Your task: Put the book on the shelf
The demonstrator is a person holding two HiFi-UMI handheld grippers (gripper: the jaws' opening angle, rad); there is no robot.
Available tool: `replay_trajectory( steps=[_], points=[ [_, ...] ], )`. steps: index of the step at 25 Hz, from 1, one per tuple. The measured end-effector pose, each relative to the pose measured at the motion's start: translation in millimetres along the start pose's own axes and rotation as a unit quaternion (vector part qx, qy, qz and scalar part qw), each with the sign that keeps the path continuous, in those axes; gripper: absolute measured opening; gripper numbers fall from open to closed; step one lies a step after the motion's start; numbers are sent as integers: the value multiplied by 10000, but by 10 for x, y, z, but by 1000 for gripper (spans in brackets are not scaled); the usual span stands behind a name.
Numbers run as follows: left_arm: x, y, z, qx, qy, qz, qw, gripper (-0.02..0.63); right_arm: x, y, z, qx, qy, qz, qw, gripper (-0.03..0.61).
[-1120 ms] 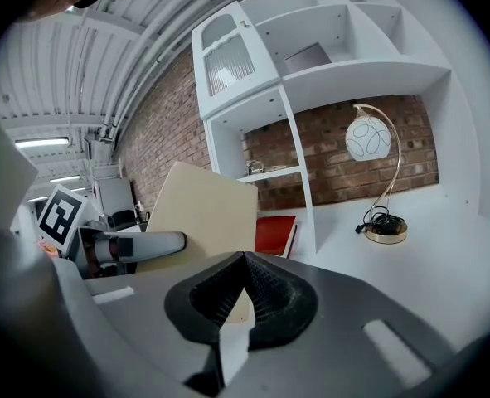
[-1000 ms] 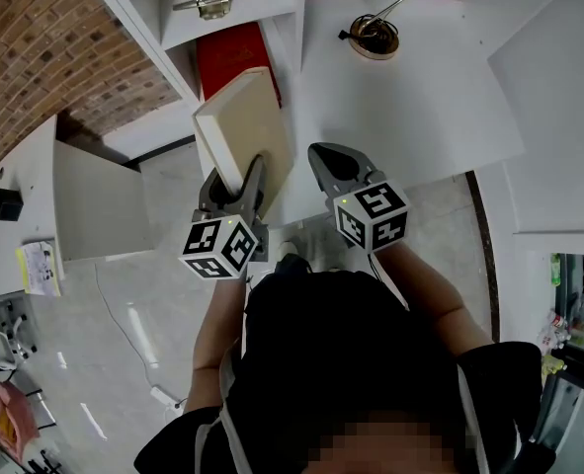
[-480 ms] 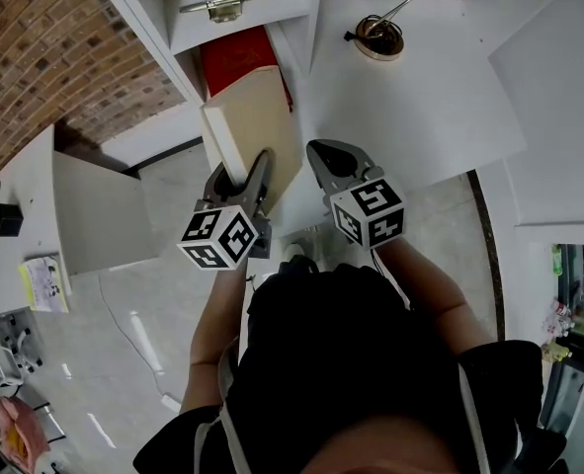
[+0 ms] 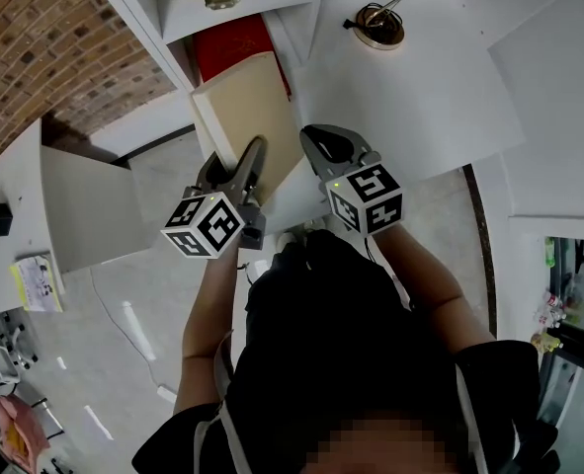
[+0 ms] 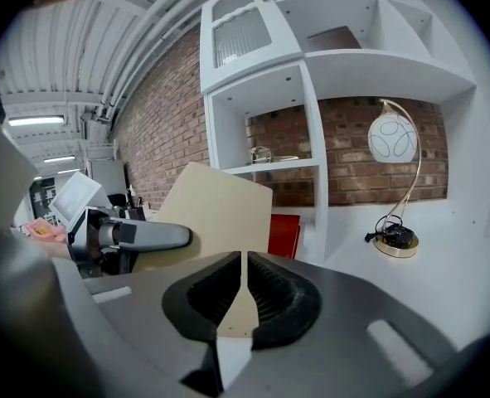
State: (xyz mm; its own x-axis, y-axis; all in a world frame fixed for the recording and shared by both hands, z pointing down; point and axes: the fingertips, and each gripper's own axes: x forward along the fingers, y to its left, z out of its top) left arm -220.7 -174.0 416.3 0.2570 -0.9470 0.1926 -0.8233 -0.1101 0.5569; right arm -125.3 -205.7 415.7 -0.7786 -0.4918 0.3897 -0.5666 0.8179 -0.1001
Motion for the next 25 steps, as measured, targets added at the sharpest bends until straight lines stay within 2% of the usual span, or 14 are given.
replay_trajectory(
  steps=[6, 13, 20, 25],
  points=[
    [131, 53, -38, -777, 2, -5, 9970, 212, 68, -99, -20, -122, 79, 248, 9996, 38],
    [287, 36, 16, -926, -65, 87, 9956, 211, 147, -240, 99, -310, 17, 405, 9987, 38],
    [417, 88, 29, -1352, -88, -17, 9908, 212, 230, -346, 143, -452, -5, 466, 9979, 41],
    [456, 179, 22, -1679, -91, 13, 9858, 212, 284, -347, 174, -362, -6, 582, 9976, 41]
  ],
)
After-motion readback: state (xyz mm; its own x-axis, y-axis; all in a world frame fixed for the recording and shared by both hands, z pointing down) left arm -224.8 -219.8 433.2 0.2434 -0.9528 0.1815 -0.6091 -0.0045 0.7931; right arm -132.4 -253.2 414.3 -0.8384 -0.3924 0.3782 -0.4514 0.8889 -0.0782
